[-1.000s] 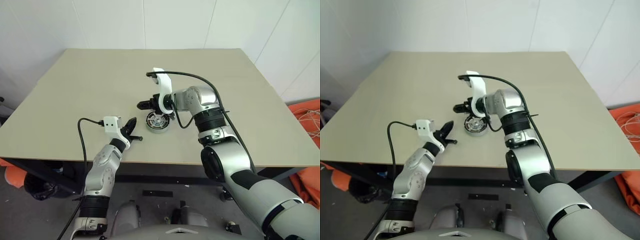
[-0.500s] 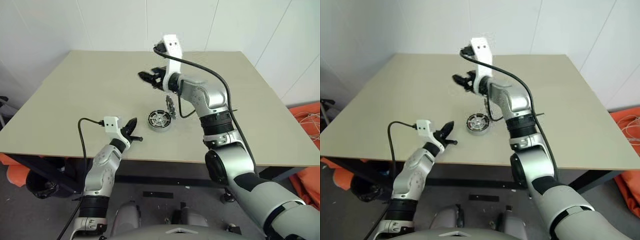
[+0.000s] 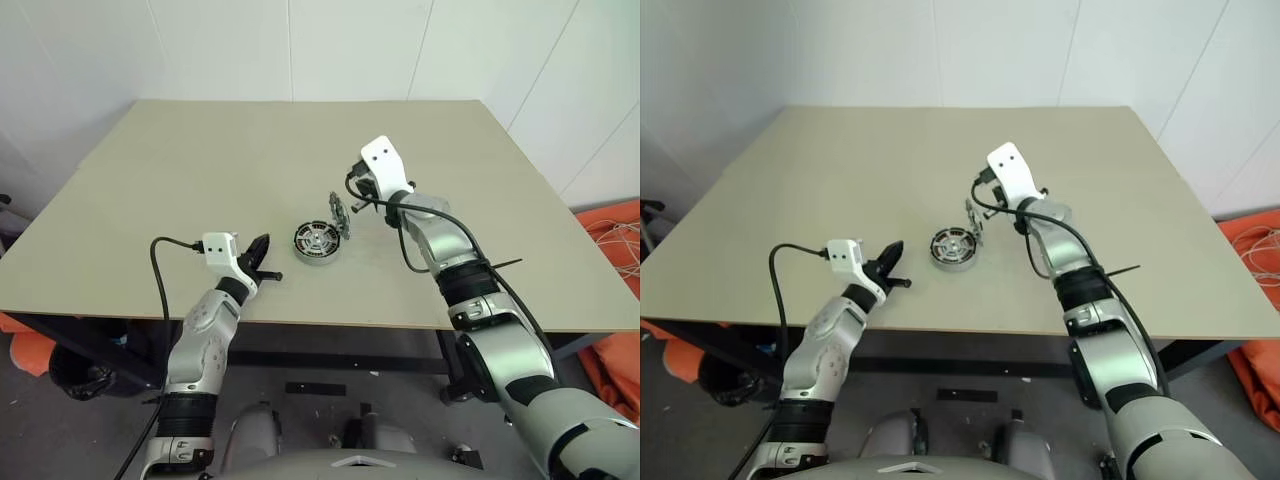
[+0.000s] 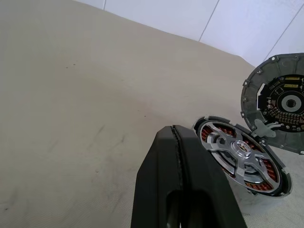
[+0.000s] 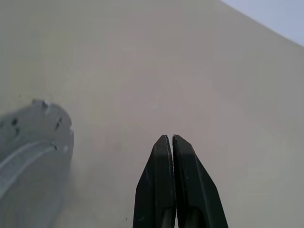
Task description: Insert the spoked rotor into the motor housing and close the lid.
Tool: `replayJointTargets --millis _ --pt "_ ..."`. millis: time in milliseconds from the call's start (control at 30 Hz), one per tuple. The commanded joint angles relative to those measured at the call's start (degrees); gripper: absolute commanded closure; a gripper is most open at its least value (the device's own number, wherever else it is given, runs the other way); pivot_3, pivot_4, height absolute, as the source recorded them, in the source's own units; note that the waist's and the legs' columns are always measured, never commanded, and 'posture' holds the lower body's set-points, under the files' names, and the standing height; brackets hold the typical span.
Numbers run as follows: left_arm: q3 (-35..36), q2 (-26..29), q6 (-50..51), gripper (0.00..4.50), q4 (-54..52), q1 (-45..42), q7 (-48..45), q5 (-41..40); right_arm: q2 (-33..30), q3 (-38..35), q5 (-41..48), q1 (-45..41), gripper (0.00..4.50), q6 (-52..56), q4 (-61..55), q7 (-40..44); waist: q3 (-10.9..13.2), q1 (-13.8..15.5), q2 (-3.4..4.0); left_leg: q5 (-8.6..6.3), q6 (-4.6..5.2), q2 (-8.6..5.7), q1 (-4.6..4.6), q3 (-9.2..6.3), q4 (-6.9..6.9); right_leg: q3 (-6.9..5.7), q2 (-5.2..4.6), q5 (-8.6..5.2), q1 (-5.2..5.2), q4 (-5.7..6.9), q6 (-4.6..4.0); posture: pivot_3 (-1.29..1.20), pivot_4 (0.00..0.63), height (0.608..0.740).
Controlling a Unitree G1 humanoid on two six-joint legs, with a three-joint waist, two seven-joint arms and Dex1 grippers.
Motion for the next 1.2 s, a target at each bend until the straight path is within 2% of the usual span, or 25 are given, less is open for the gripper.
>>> replayJointTargets --millis 33,333,533,867,1200 --pt "0.3 0.2 -0.9 4.5 -2.7 -0.1 0.2 -0.2 -0.6 0.3 0.1 1.0 4.46 1.2 -6.0 1.8 0.0 0.0 0.0 0.0 0.01 0.0 0.0 0.0 0.0 0.0 0.0 0.0 0.01 0.0 0.0 0.0 0.0 0.74" --pt "0.1 0.7 -0.3 4.5 -2.8 0.1 0.1 -0.3 -0.1 1.9 1.3 7.6 4.46 7.9 -18.0 5.9 0.0 0.1 0.0 -0.02 0.14 0.02 0.13 0.0 0.02 0.0 0.0 0.0 0.13 0.01 0.01 0.0 0.0 0.74" --pt "0.0 0.9 0.0 4.5 -2.7 0.2 -0.1 -0.4 1.3 2.1 2.1 8.8 4.46 10.6 -20.9 5.9 0.0 0.0 0.0 0.0 0.15 0.02 0.17 0.0 0.02 0.0 0.0 0.0 0.14 0.02 0.02 0.0 0.0 0.74" --pt "0.0 1.0 0.3 4.5 -2.9 0.4 -0.1 -0.3 7.1 4.6 2.7 9.8 4.46 13.8 -22.5 5.3 0.0 0.0 0.0 0.01 0.12 0.03 0.19 0.0 0.02 0.0 0.0 0.0 0.14 0.02 0.02 0.0 0.0 0.74" --pt "-0.1 1.0 0.4 4.5 -3.2 0.5 0.0 -0.3 9.5 5.4 2.5 11.5 4.46 13.6 -18.2 4.1 0.0 0.0 -0.01 0.03 0.08 0.02 0.24 0.0 0.02 0.0 0.0 0.0 0.2 0.01 0.03 0.0 0.0 0.74"
